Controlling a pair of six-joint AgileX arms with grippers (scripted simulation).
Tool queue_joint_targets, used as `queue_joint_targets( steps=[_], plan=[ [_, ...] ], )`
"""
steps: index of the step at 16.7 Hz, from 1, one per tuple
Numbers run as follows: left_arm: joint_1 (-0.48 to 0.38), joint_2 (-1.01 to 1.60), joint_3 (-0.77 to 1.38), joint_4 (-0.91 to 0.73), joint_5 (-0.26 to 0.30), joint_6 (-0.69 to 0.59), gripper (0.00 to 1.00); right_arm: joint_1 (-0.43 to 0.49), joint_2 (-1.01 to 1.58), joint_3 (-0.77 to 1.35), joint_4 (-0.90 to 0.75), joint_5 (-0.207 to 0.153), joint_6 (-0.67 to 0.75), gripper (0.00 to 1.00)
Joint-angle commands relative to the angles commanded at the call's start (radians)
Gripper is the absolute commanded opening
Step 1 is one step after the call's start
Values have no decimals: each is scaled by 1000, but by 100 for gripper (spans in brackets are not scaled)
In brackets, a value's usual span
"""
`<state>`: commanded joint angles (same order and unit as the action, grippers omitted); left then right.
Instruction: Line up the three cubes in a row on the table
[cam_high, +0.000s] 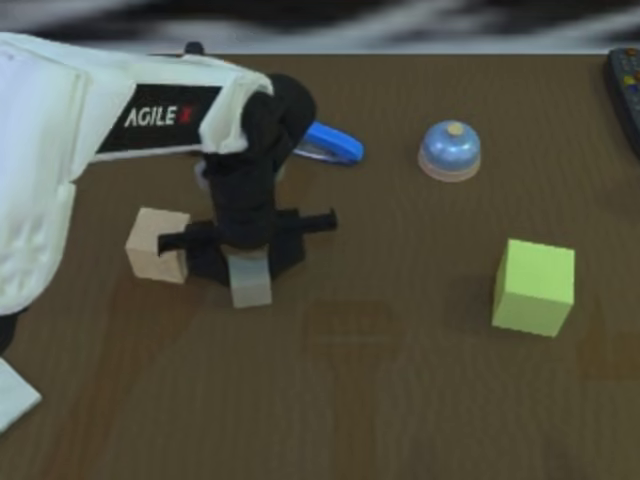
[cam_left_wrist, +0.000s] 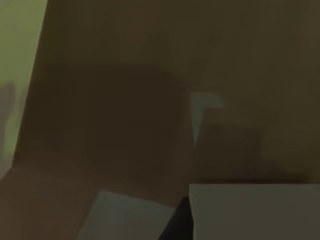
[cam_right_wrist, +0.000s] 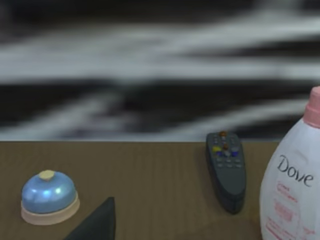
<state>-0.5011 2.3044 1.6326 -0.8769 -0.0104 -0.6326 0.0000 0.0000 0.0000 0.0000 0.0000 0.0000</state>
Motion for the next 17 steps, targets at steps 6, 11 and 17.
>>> queue_joint_targets(
  steps=[6, 11, 17],
  plan=[
    [17, -79, 110, -197, -1, -2, 0, 0, 0, 0, 0, 0, 0, 100],
    [13, -85, 117, -208, -1, 0, 0, 0, 0, 0, 0, 0, 0, 100],
    [-133, 3, 281, -295, -1, -98, 0, 0, 0, 0, 0, 0, 0, 100]
  ],
)
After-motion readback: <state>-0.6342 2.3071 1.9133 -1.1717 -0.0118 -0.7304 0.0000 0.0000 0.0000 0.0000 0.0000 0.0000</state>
